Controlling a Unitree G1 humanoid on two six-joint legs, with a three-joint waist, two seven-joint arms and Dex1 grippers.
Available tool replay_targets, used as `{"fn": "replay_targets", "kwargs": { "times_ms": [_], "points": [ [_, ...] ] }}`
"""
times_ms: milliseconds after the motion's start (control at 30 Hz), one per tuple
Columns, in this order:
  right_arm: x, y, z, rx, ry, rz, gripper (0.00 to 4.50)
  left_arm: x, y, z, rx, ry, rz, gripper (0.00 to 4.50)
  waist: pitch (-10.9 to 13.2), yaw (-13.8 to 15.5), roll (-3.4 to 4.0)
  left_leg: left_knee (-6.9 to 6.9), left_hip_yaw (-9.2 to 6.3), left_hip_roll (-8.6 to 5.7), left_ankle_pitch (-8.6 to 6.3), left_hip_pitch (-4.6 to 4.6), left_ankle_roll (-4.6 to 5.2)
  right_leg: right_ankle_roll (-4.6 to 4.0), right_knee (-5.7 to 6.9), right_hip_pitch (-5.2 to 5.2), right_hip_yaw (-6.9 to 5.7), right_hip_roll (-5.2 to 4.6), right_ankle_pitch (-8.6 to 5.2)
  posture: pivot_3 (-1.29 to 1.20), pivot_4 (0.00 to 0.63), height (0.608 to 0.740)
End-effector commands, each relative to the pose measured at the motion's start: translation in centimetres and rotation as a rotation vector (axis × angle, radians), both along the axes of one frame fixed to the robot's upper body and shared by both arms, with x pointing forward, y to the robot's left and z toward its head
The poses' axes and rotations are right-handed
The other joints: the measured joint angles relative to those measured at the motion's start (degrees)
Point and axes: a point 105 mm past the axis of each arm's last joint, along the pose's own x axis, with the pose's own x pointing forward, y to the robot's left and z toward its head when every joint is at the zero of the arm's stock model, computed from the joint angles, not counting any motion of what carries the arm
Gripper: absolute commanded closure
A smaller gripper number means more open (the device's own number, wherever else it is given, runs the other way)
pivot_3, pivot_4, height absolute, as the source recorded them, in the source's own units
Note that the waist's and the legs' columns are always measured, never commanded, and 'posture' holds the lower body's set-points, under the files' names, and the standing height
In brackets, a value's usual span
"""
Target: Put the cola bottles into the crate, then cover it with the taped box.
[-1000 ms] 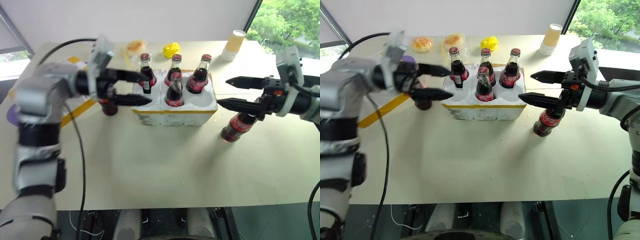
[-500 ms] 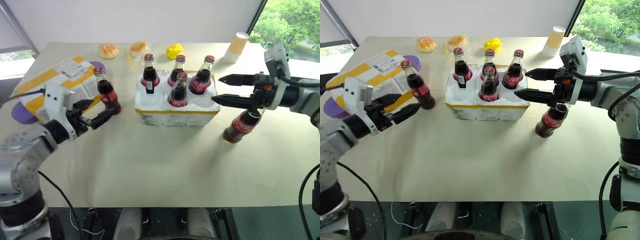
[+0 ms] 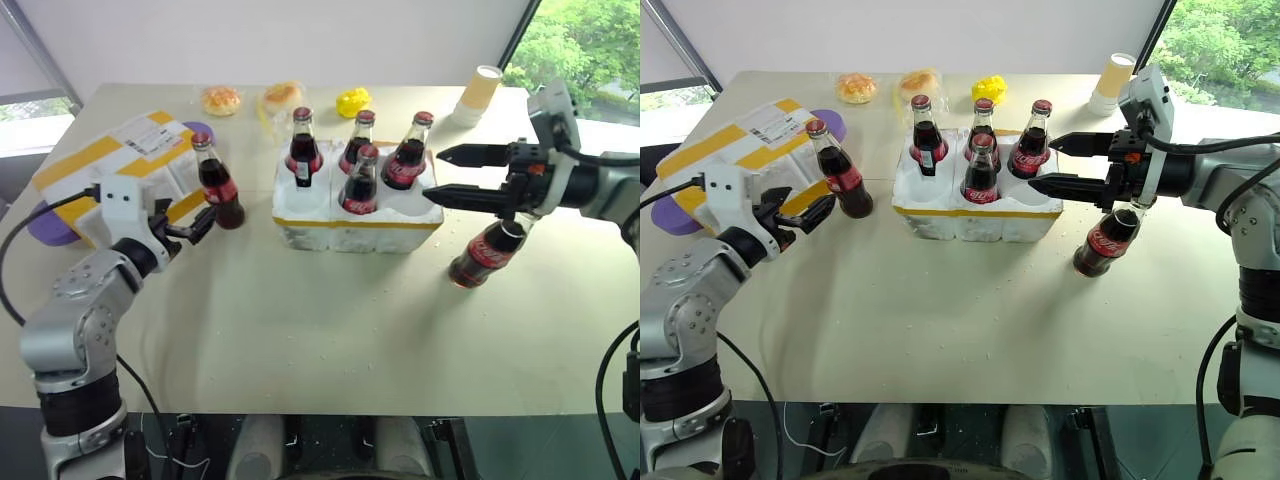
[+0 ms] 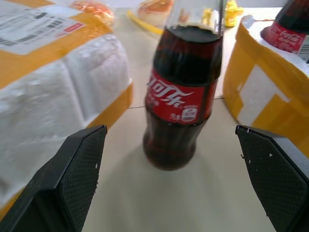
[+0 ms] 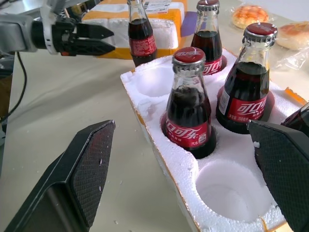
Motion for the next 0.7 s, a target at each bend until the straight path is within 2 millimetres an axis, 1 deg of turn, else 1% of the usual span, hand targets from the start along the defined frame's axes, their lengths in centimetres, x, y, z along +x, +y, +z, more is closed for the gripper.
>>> {"fn": "replay_targets", "kwargs": {
  "times_ms": [33, 167, 333, 400, 567, 700],
  "points": [
    [-0.6, -0.1, 1.7, 0.013, -0.073, 0.001, 0.00, 1.0, -0.3, 1.2, 0.036, -0.070, -0.016, 0.03, 0.00, -0.01, 0.00, 0.00, 0.01, 0.00, 0.00, 0.00, 0.00, 0.00, 0.00, 0.00, 0.00, 0.00, 0.00, 0.00, 0.150, 0.740],
    [-0.5, -0.1, 1.9, 0.019, -0.080, -0.007, 0.00, 2.2, -0.5, 1.3, 0.075, -0.083, -0.032, 0.03, 0.00, 0.02, 0.00, 0.00, 0.02, -0.01, -0.01, -0.01, 0.01, 0.00, -0.02, 0.00, 0.00, -0.02, 0.00, 0.00, 0.150, 0.740],
    [-0.7, 0.0, 1.9, 0.026, -0.086, -0.003, 0.00, 3.5, -1.3, 1.3, 0.108, -0.093, -0.094, 0.03, 0.00, 0.00, 0.00, -0.01, 0.02, 0.00, -0.01, -0.02, 0.01, 0.00, -0.01, -0.02, -0.01, -0.01, 0.00, 0.00, 0.150, 0.740],
    [-0.7, 0.1, 1.9, 0.027, -0.088, -0.003, 0.00, 3.7, -1.4, 1.3, 0.112, -0.094, -0.106, 0.03, 0.00, -0.02, 0.00, -0.01, 0.03, 0.00, -0.01, -0.02, 0.01, 0.00, -0.02, -0.02, 0.00, -0.02, 0.00, 0.00, 0.150, 0.740],
    [-1.2, 0.0, 2.2, 0.036, -0.094, 0.003, 0.00, 5.1, -1.1, 1.1, 0.106, -0.094, -0.108, 0.03, 0.00, 0.03, 0.00, -0.01, 0.03, 0.00, 0.00, -0.03, 0.01, 0.00, -0.01, -0.04, -0.01, -0.02, 0.00, 0.00, 0.150, 0.740],
    [-1.2, -0.1, 2.3, 0.041, -0.094, -0.002, 0.00, 6.2, -1.6, 0.7, 0.107, -0.096, -0.126, 0.03, 0.00, 0.05, 0.00, -0.01, 0.03, 0.00, -0.01, -0.03, 0.02, 0.01, -0.01, -0.04, -0.01, -0.02, 0.01, 0.00, 0.150, 0.740]
  ]
}}
